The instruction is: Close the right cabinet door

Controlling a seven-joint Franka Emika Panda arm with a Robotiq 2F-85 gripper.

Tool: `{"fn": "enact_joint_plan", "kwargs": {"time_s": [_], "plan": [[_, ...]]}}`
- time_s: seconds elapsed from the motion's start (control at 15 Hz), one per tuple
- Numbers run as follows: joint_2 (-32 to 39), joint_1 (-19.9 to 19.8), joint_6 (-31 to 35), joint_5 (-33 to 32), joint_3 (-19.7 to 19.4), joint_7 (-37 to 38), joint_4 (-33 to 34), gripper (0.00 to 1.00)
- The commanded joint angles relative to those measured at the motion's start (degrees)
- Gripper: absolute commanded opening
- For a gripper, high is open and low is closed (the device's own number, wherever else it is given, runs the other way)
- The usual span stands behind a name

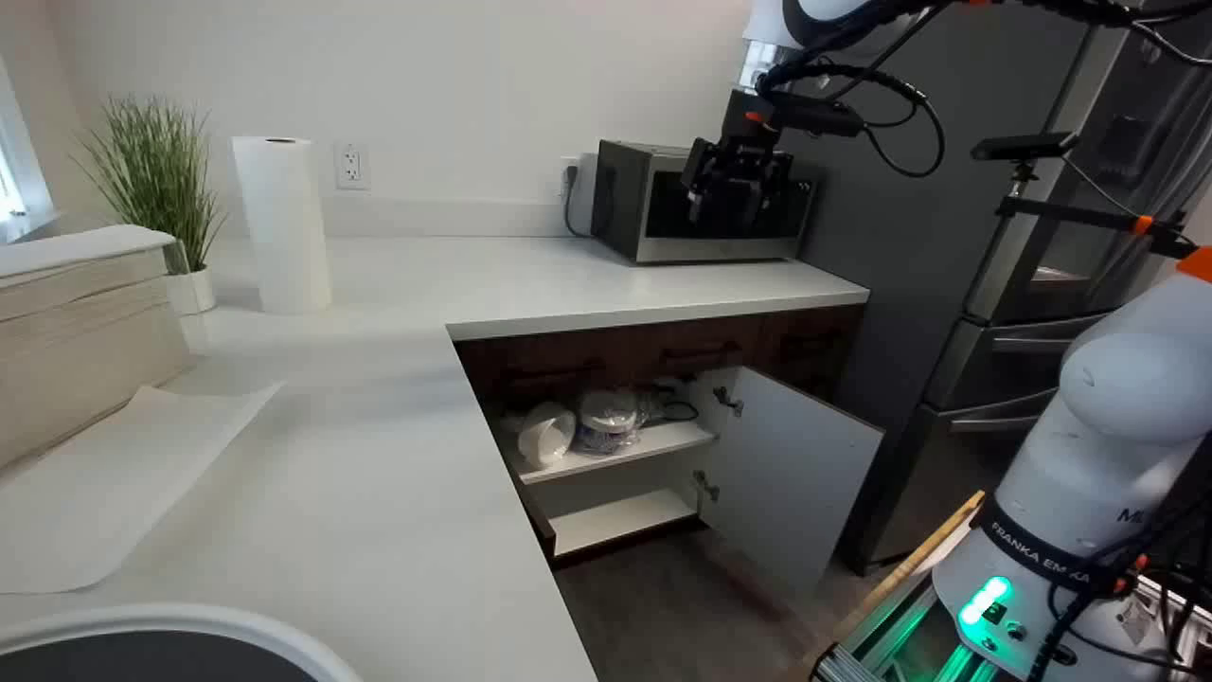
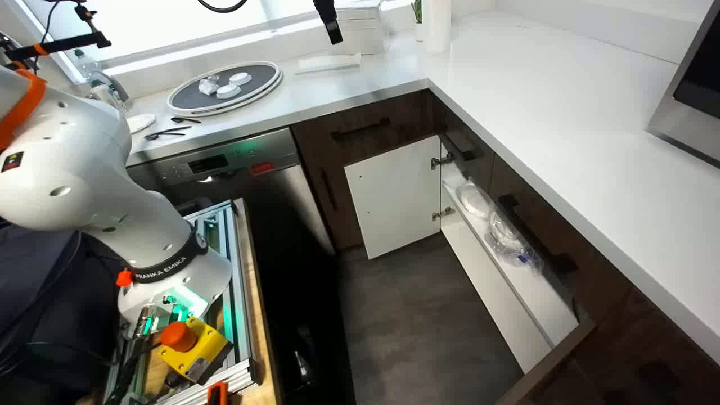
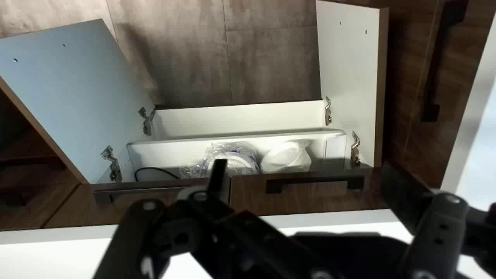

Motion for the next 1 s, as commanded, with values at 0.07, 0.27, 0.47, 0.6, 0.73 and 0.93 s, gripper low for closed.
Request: {"fn": "enact_joint_plan", "kwargs": {"time_s": [0.07, 0.27, 0.47, 0.6, 0.73, 0.93], "plan": [[0.1, 0.8, -0.1, -0.4, -0.7, 0.3, 0.1, 1.0], [0.1, 0.8, -0.1, -0.4, -0.7, 0.3, 0.1, 1.0], [0.1, 0.8, -0.1, -0.4, -0.7, 0.3, 0.1, 1.0], [1.5, -0.2, -0.4, -1.9, 0.0, 2.6, 0.9, 1.0], [4.7, -2.1, 1.4, -3.7, 0.7, 8.1, 1.5, 1.0], [10.0, -4.6, 3.4, -7.5, 0.1, 17.1, 2.0, 1.0]]}}
